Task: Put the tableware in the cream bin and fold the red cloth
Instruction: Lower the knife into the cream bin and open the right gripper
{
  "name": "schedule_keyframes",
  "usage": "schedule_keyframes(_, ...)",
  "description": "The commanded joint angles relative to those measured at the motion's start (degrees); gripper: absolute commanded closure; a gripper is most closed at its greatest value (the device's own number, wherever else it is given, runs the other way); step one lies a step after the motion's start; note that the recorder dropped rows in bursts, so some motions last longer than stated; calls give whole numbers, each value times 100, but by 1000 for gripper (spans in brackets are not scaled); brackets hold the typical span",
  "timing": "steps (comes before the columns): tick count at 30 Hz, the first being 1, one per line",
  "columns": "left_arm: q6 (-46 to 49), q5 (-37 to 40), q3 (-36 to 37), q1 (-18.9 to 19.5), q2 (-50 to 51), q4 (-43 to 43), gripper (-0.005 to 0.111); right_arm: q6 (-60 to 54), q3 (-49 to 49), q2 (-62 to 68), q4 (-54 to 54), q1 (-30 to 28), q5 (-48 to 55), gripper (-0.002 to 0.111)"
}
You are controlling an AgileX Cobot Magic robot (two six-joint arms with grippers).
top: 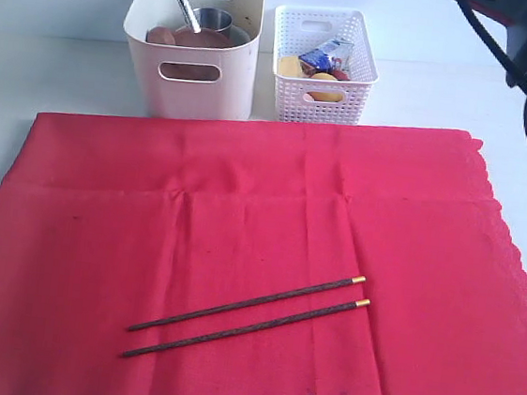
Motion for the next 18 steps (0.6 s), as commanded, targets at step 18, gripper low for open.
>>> schedule_keyframes(18,21,-11,13,7,-22,36,106,26,-631,989,1013,-578,-752,108)
